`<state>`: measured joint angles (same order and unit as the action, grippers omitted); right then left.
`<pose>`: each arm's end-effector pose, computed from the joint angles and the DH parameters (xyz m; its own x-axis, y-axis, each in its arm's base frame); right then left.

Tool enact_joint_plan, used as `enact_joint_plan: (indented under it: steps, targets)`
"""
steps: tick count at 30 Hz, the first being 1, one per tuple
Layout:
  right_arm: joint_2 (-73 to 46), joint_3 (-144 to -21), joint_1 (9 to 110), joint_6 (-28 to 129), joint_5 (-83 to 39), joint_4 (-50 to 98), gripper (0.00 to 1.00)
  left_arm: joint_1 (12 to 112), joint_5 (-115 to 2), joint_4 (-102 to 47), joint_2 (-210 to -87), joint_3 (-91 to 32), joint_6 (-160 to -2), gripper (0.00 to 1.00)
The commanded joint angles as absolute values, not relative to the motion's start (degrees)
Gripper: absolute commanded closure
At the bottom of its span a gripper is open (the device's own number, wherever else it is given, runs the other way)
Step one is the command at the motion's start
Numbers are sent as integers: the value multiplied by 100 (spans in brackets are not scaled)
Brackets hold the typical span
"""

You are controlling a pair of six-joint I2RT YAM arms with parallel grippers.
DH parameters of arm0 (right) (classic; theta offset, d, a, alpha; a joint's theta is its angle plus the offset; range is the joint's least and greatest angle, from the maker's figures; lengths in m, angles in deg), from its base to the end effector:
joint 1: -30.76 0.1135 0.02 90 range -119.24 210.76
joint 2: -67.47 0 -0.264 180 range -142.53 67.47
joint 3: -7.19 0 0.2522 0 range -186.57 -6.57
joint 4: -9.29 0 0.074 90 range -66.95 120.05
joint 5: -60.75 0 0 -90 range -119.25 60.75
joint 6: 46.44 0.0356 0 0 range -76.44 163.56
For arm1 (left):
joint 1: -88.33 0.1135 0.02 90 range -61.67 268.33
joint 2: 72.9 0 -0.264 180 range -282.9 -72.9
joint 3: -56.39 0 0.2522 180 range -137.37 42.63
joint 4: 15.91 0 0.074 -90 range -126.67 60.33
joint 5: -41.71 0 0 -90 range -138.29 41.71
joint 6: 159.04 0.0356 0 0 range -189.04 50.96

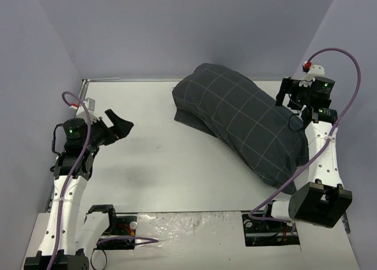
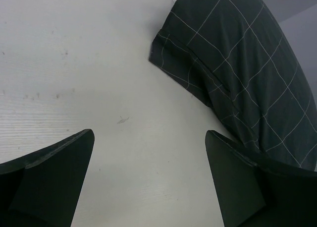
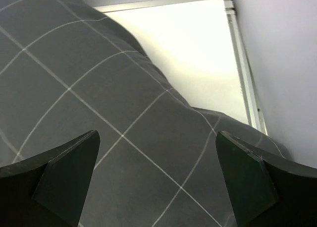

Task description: Remove the pillowcase from the pillow

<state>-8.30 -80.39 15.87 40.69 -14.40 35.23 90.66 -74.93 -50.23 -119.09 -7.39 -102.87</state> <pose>0.2991 -0.0701 0.3946 -0.2360 0.0127 -0.9717 -0.0036 0.9999 0.0139 0.1795 -0.0087 0.3498 -0.4576 -0.5167 -0.7237 0.1661 0.7499 -0.6404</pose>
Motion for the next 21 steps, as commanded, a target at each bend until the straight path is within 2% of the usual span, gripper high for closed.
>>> enact_joint_plan:
  steps: [1,5,11,14,21]
  targets:
    - [-575,-8330,1643,3882,-790,3430,0,9070,-7642,-4971,-11992,-1045,-10359,6]
    - [-557,-8391,1775,3206,297,3587,0,9079,-7747,-4962,-12115,-1072,-10411,6]
    - [-706,-8725,2635,1723,318,4755,0,9062,-7879,-4744,-12352,-1028,-10682,6]
    - [-942,-8944,2663,1237,1029,5529,0,8965,-7923,-4304,-12756,-1124,-11008,6]
    - [-1480,-9139,2716,1411,1891,6014,0,8069,-7528,-3899,-14782,-2281,-11114,6]
